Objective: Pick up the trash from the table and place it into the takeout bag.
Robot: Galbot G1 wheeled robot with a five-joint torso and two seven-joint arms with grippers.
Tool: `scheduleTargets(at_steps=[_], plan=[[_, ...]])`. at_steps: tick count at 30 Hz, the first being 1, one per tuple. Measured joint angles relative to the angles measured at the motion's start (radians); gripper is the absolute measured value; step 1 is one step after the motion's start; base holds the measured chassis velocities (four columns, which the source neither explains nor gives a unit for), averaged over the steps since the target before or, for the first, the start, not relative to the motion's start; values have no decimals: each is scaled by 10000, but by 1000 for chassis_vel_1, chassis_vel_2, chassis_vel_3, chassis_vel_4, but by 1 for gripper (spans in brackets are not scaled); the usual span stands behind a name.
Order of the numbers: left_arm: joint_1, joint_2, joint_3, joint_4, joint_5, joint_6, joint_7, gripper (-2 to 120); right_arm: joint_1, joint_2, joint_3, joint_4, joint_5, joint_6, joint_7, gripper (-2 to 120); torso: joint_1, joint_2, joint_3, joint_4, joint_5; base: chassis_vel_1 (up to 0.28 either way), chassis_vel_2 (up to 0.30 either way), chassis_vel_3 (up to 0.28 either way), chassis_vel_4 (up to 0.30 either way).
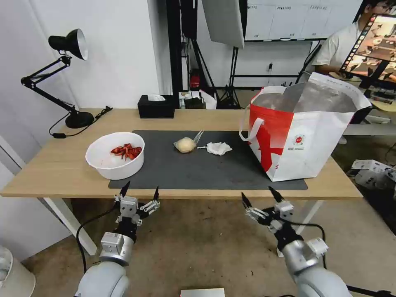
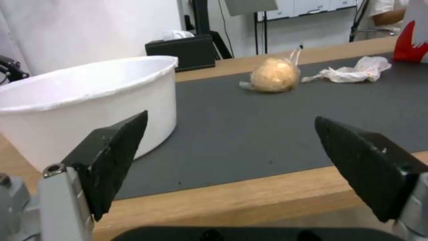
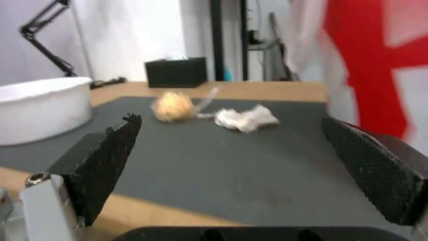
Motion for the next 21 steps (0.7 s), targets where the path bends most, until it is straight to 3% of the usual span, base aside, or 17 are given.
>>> scheduleTargets(at_steps=[9, 17, 19, 21], plan=[[105, -74, -47, -46, 17, -24, 52, 100, 3352, -1005, -1980, -1351, 1323, -216, -75, 100, 0, 0, 0, -2, 0, 0, 0, 0, 0], [155, -132, -66, -54, 30, -32, 80, 100, 5385, -1067, -3505, -2377, 1829, -466, 131, 100, 0, 0, 0, -1, -1, 0, 0, 0, 0], [183, -251, -105, -42, 52, -67, 97, 100, 7057, -746, -4968, -3257, 1873, -1190, 1224, 100, 0, 0, 0, -4, -1, 0, 0, 0, 0], [188, -302, -109, -31, 57, -72, 103, 100, 7517, -591, -5332, -3507, 1896, -1492, 1579, 100, 1, 0, 0, 0, -1, 0, 0, 0, 0]])
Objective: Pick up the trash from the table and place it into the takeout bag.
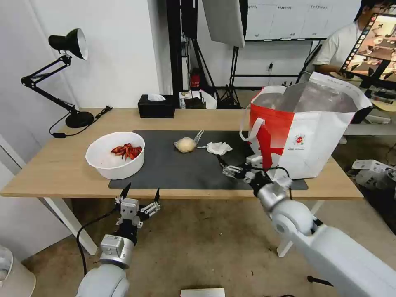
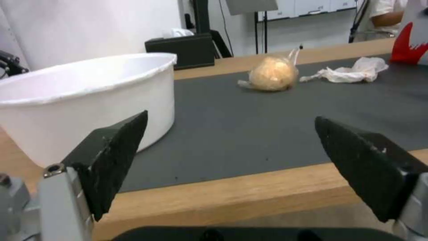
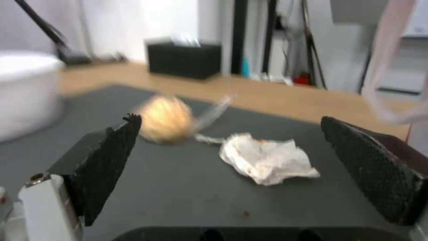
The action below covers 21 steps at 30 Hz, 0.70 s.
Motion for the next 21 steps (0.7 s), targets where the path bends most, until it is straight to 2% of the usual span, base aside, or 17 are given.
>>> scheduleTargets(at_steps=[3, 4, 7, 12, 15, 19, 21], plan=[[13, -63, -4, 5, 5, -1, 4, 100, 1221, 569, -816, -737, 413, -1089, 973, 100, 0, 0, 0, 0, -4, 0, 0, 0, 0], [13, -63, -4, 5, 5, -1, 4, 100, 1221, 569, -816, -737, 413, -1089, 973, 100, 0, 0, 0, 0, -4, 0, 0, 0, 0], [26, -45, -55, 1, 5, -4, 4, 100, 1993, 1060, -1212, -1289, 1143, -1860, 1683, 100, -1, 0, -1, -2, -4, 0, 0, 0, 0], [55, -22, -149, 5, -4, -34, 4, 100, 2739, 1700, -1687, -2145, 1733, -2425, 2305, 100, 0, 0, -1, -1, -2, 0, 0, 0, 0], [78, -26, -160, 27, -7, -74, 4, 100, 3288, 2304, -1930, -3060, 2093, -2958, 2863, 100, -1, 0, -1, -1, -2, 0, 0, 0, 0], [97, -37, -161, 29, -6, -94, 5, 100, 3472, 2542, -1966, -3477, 2137, -3064, 2948, 100, -1, 0, -1, -1, -4, 0, 0, 0, 0], [155, -60, -149, 15, -16, -113, 4, 100, 3665, 2884, -1983, -4058, 2176, -3310, 3040, 100, -1, 0, -1, -1, -3, 0, 0, 0, 0]])
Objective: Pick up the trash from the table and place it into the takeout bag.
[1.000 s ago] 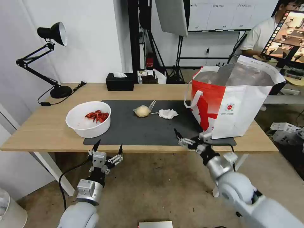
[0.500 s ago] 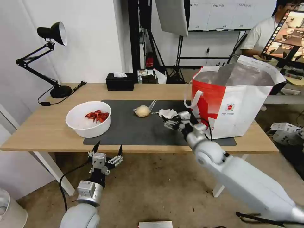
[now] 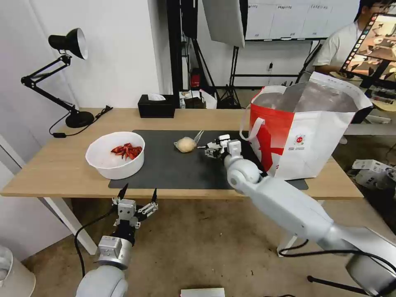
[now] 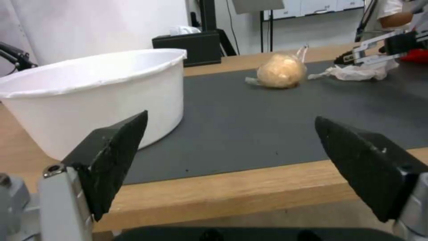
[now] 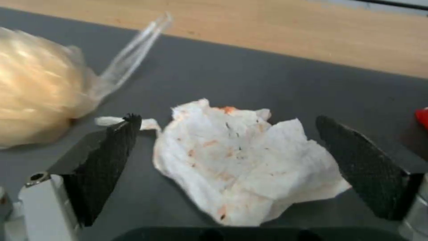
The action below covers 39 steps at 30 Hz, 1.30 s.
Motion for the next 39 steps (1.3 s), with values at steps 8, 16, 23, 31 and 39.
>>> scheduleTargets(at_steps=[8, 16, 23, 31, 39], plan=[[25, 14, 35, -79, -75, -1, 0, 100, 8, 329, 39, -573, 49, -294, 99, 100, 0, 0, 0, -1, 1, 0, 0, 0, 0], [39, 82, 43, -59, -86, -1, 0, 100, -94, 371, 154, -574, 410, -315, 231, 86, -2, 1, -2, -1, 1, 0, 0, 0, 0], [-14, 88, 187, 45, -82, -1, 0, 100, -262, 173, 234, -318, 456, -175, 207, 61, -2, 2, -2, 0, 2, 0, 0, 0, 0], [-115, 61, 312, 115, -67, 3, -26, 100, -848, -97, 596, 329, 272, 602, 36, 32, 0, 1, 1, -3, 3, 0, 0, 0, 0], [25, -2, 258, 28, -39, -3, -31, 100, -1830, -1195, 1504, 2292, -563, 1547, -662, 3, -1, 1, 0, 0, 4, 0, 0, 0, 0]])
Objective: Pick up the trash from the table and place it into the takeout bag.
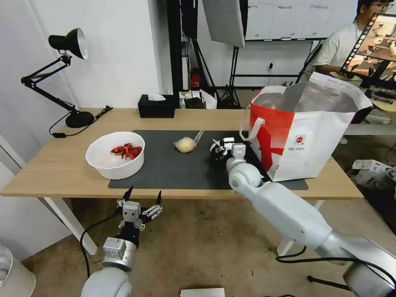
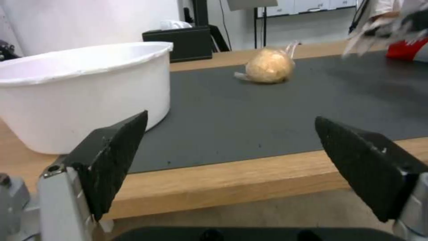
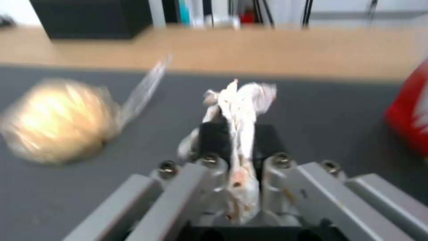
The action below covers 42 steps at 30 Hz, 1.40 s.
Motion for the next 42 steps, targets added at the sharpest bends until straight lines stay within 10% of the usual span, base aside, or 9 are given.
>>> scheduleTargets(at_steps=[10, 18, 23, 30, 42], plan=[[102, -250, 81, -83, 149, -37, 2, 100, -1533, -2290, 2145, 3313, -916, 982, -2440, 0, -2, 1, -2, -3, -2, 0, 0, 0, 0], [106, -378, 270, -75, 297, -38, 3, 100, -619, -3072, 2882, 3472, -1310, 1577, -2498, 0, -1, 1, -2, 1, -6, 0, 0, 0, 0], [139, -412, 326, -108, 349, -22, 9, 100, 367, -3398, 2887, 3053, -1537, 614, -628, 0, 0, 0, 0, 0, -3, 0, 0, 0, 0], [221, -388, 302, -165, 386, -29, 123, 100, 1174, -3639, 2818, 3265, 2335, -2510, 2751, 0, 0, 0, 0, 0, -2, 0, 0, 0, 0], [214, -262, 257, -227, 338, -46, 190, 100, 1595, -3834, 2558, 3072, 3751, -3087, 3118, 9, 0, 0, 0, 0, -2, 0, 0, 0, 0]])
